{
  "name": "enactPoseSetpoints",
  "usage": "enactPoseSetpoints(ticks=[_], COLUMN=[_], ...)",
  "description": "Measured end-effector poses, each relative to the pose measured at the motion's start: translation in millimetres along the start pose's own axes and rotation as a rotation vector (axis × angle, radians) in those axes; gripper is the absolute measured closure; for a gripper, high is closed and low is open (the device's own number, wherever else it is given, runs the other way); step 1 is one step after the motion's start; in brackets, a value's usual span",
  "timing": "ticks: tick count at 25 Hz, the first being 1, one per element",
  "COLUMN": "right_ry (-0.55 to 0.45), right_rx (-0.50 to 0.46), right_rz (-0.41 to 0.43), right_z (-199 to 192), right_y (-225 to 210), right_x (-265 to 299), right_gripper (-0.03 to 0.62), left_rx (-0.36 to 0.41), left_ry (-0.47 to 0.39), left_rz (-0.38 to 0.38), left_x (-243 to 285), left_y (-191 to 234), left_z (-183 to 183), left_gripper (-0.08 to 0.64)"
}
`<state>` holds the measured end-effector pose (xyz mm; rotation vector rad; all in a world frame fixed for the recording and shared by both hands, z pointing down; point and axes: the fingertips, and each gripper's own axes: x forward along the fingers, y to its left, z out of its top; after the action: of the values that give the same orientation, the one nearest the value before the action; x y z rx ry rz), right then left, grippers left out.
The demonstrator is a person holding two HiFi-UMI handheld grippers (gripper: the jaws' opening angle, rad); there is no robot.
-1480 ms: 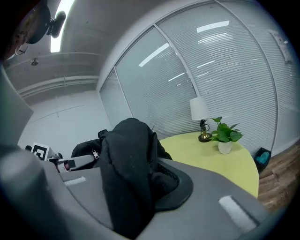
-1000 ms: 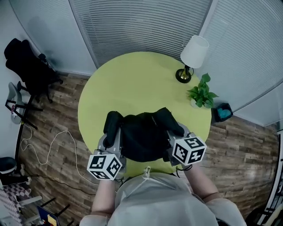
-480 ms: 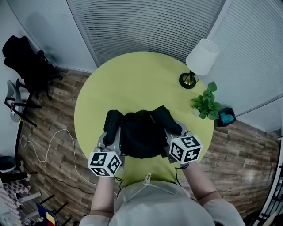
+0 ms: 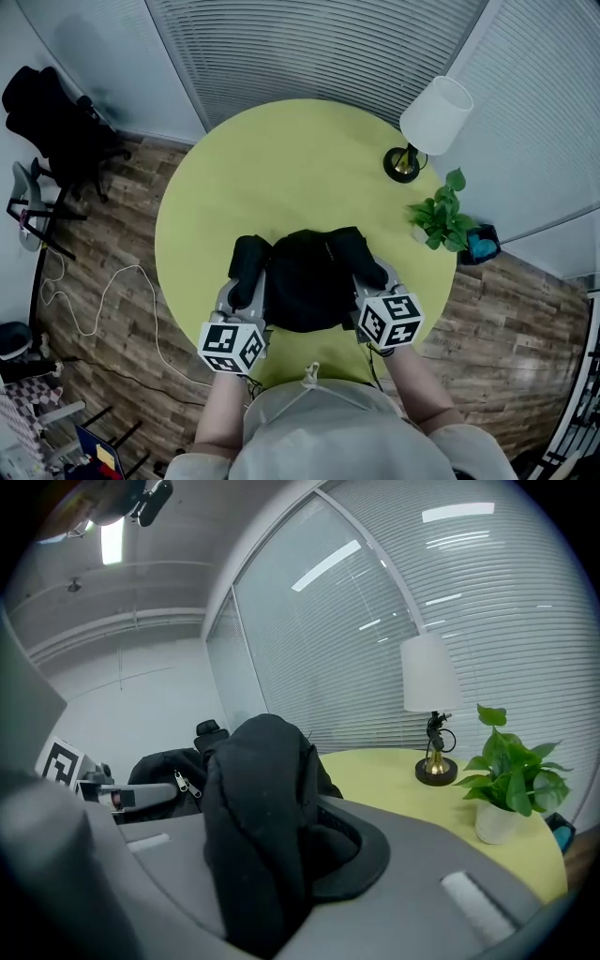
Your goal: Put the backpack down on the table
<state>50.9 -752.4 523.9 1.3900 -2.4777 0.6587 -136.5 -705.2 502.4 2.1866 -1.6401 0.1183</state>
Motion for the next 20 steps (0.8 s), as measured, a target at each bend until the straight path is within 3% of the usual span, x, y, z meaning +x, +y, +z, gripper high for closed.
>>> enactPoseSetpoints(ticks=[10,16,20], right_ry=[0.026,0.044,0.03], right_rx=[-0.047,-0.099,-0.108], right_rz=[0.043,-0.065,-0.133], right_z=[-8.0,-16.4,-12.4], right_y=[13.8,4.0,-2.8], right_x=[-7.6,-23.4,-40.4], right_gripper=[0.495,0.346,0.321], left_rx=[-0.063,-0.077,-0.075], left_ry=[0.047,0.05,0.047], left_rz=[-0.01,-0.045,-0.026], left_x=[-3.8,-8.3,-17.8], left_y=[9.5,-0.4,-0.3], left_z=[-14.0,-18.6,-22.9], left_gripper=[0.524,0.393,0.308])
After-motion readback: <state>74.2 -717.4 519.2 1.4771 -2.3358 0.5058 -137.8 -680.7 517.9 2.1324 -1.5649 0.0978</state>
